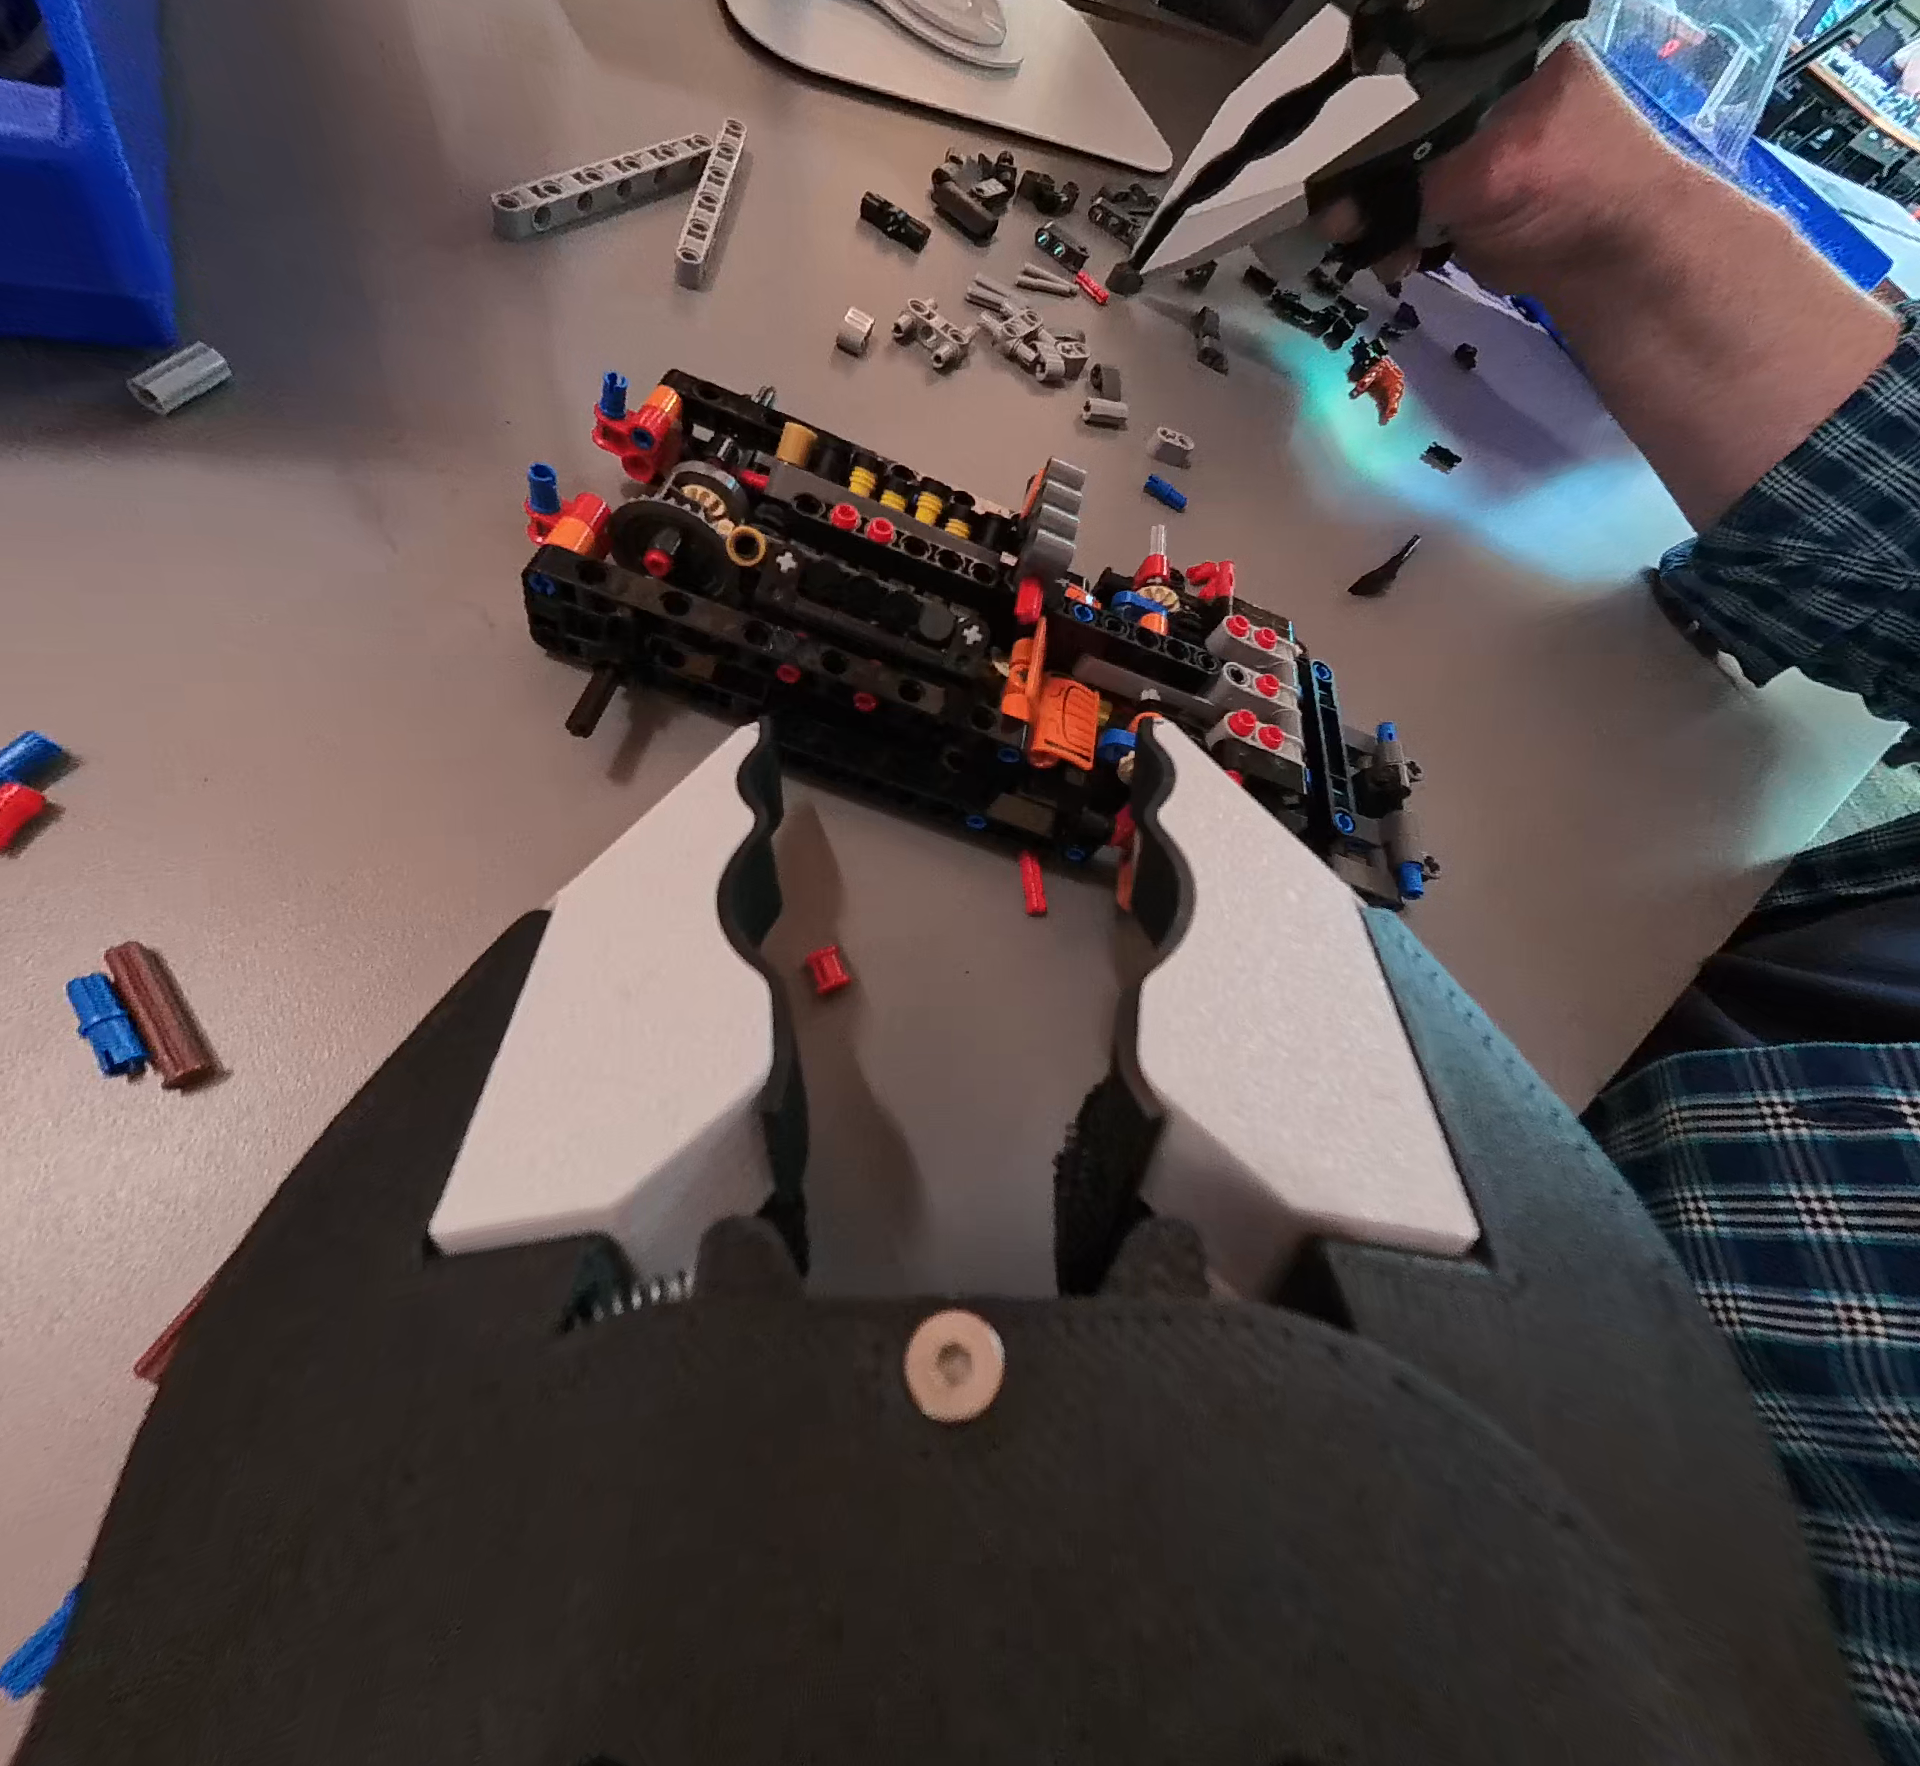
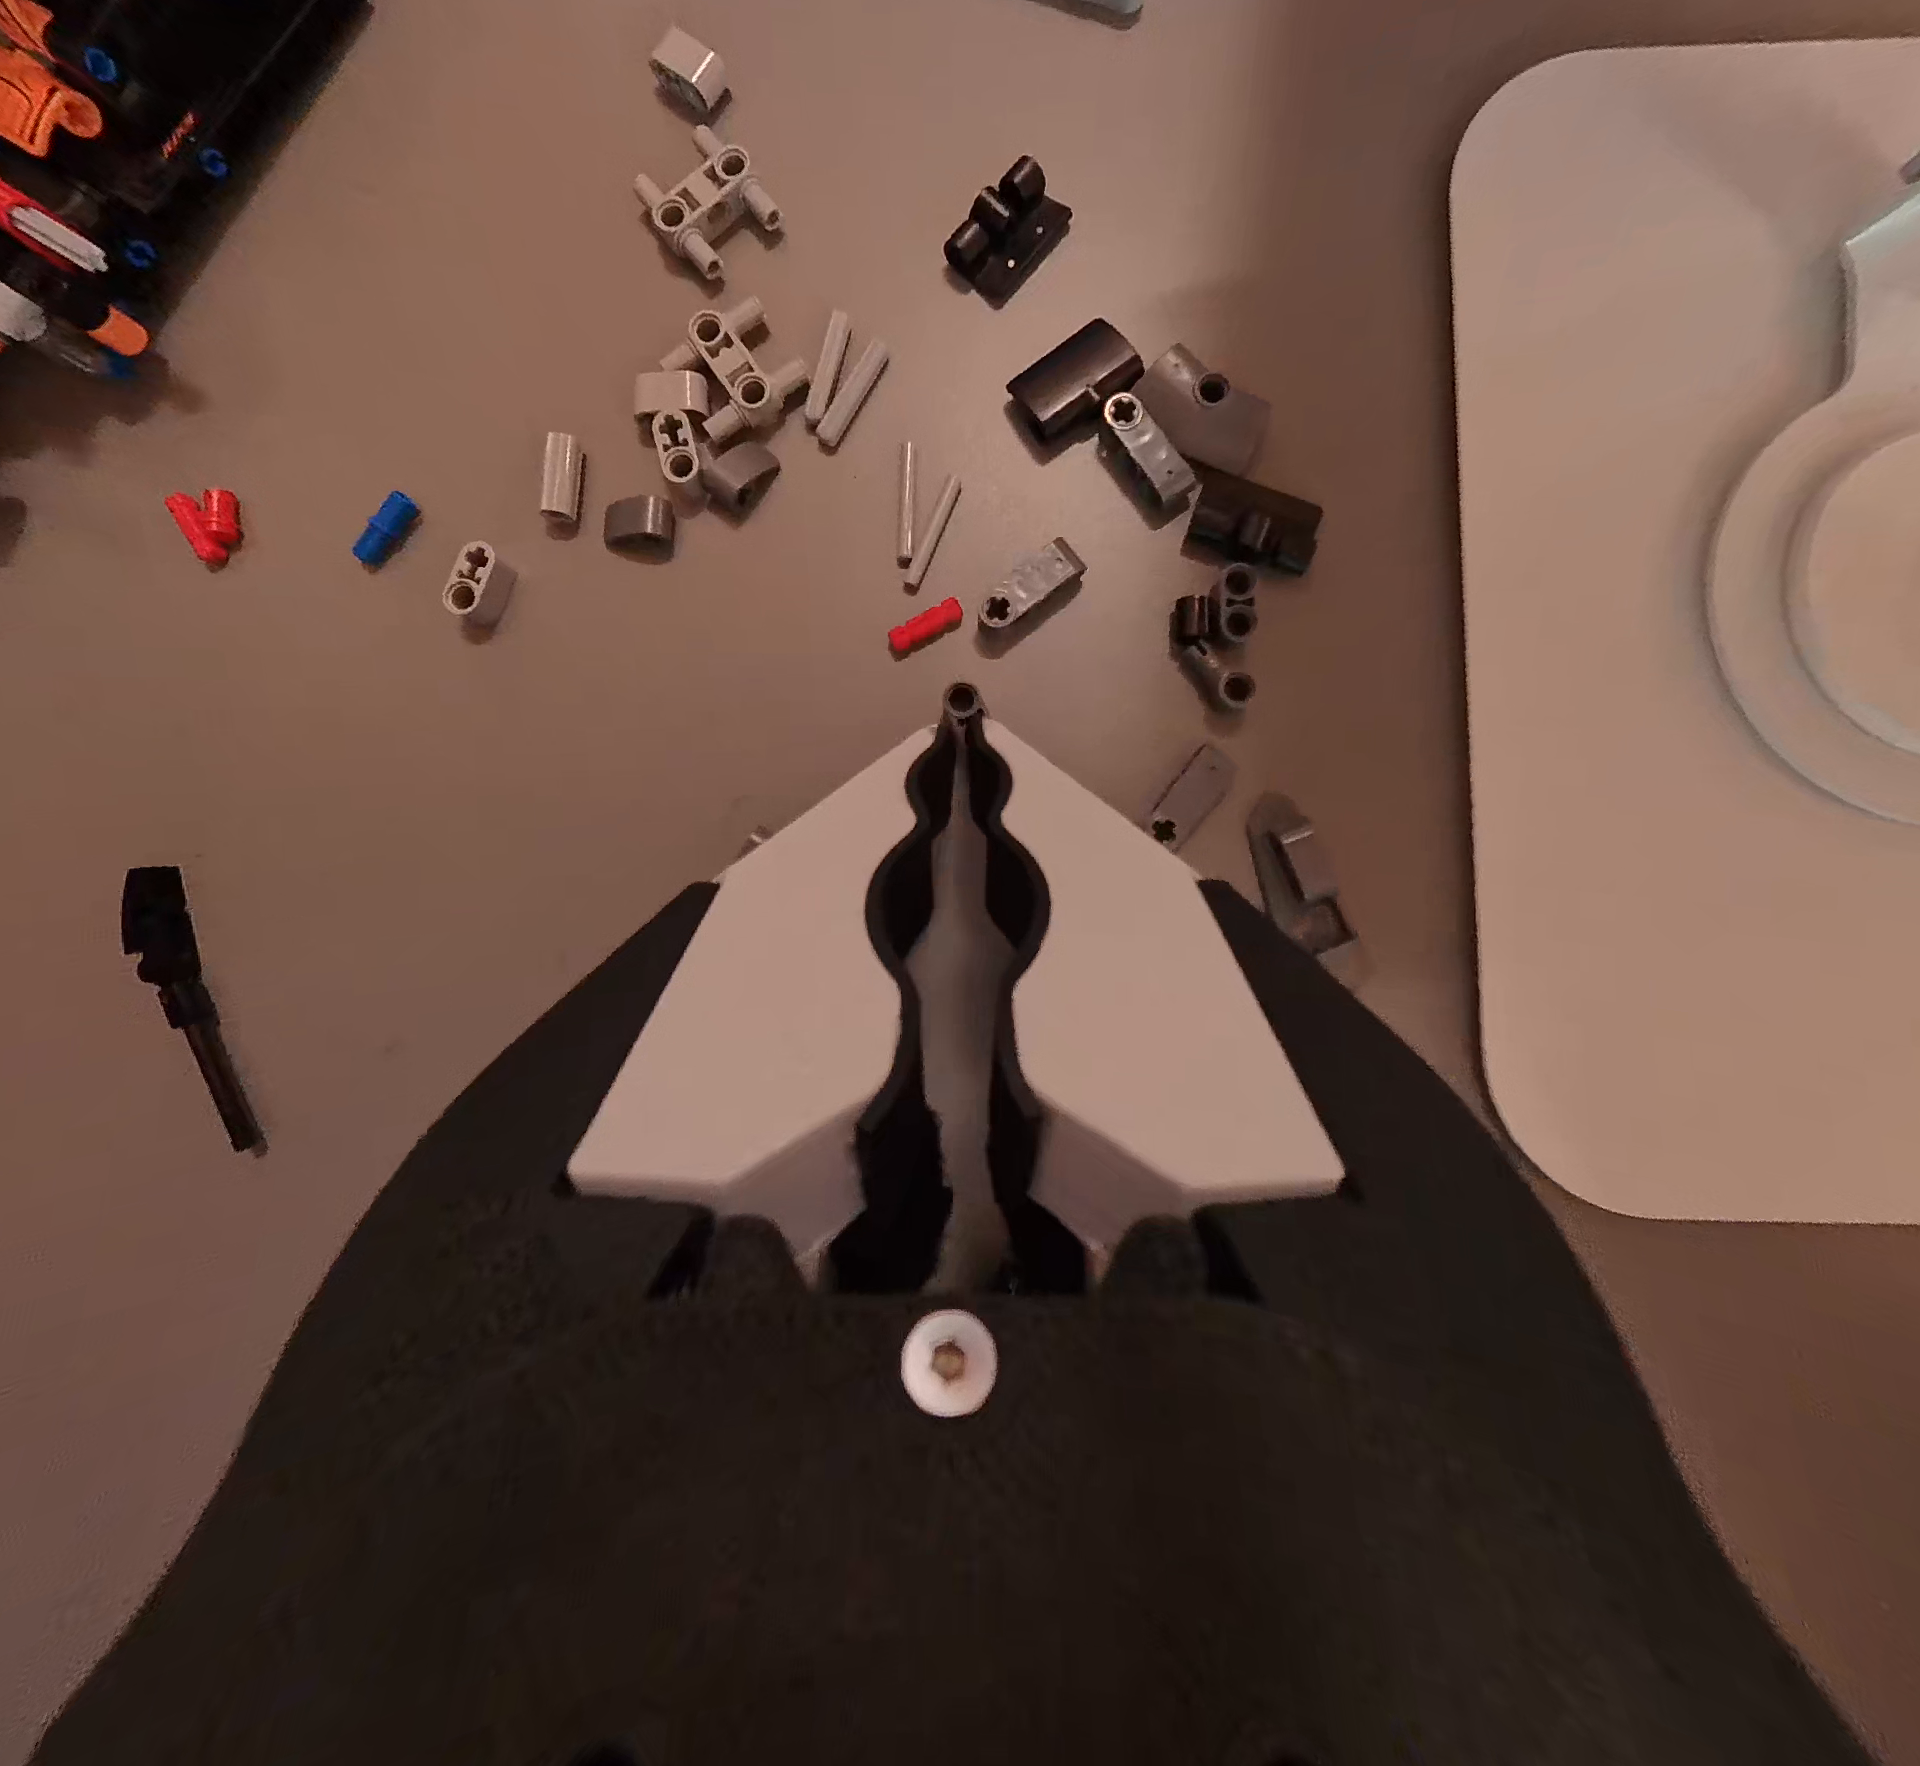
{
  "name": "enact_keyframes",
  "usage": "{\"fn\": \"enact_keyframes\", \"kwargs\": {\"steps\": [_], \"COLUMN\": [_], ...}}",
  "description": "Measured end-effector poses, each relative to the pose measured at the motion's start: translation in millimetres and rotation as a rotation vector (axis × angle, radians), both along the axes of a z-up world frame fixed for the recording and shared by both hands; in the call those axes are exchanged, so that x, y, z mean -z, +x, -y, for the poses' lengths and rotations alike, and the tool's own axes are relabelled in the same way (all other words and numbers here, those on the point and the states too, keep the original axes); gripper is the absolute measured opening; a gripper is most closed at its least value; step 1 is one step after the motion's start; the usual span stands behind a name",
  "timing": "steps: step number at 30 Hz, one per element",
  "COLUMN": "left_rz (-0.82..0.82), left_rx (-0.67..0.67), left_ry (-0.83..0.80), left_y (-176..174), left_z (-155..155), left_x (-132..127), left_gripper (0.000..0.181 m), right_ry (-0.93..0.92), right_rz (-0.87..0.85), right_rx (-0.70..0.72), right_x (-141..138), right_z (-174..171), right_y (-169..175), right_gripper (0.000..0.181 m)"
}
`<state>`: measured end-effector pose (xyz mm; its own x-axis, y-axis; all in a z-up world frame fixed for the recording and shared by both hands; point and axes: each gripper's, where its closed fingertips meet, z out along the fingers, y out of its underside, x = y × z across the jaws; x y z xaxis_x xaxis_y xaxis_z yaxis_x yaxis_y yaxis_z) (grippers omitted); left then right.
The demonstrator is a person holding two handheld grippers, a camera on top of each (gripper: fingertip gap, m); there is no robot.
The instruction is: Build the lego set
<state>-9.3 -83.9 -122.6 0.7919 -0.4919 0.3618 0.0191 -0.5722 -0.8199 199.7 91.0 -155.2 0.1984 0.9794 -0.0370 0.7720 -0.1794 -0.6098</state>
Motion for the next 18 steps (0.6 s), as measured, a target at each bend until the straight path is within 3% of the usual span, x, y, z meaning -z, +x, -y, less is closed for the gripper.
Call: {"fn": "enact_keyframes", "kwargs": {"steps": [18], "left_rz": [0.003], "left_rx": [0.002], "left_ry": [-0.004], "left_y": [0.1], "left_z": [0.1], "left_x": [0.5], "left_gripper": [0.068], "right_ry": [-0.008], "right_rz": [-0.003], "right_rx": [-0.007], "right_x": [-0.1], "right_z": [7.2], "right_y": [0.0], "right_gripper": [0.0]}}
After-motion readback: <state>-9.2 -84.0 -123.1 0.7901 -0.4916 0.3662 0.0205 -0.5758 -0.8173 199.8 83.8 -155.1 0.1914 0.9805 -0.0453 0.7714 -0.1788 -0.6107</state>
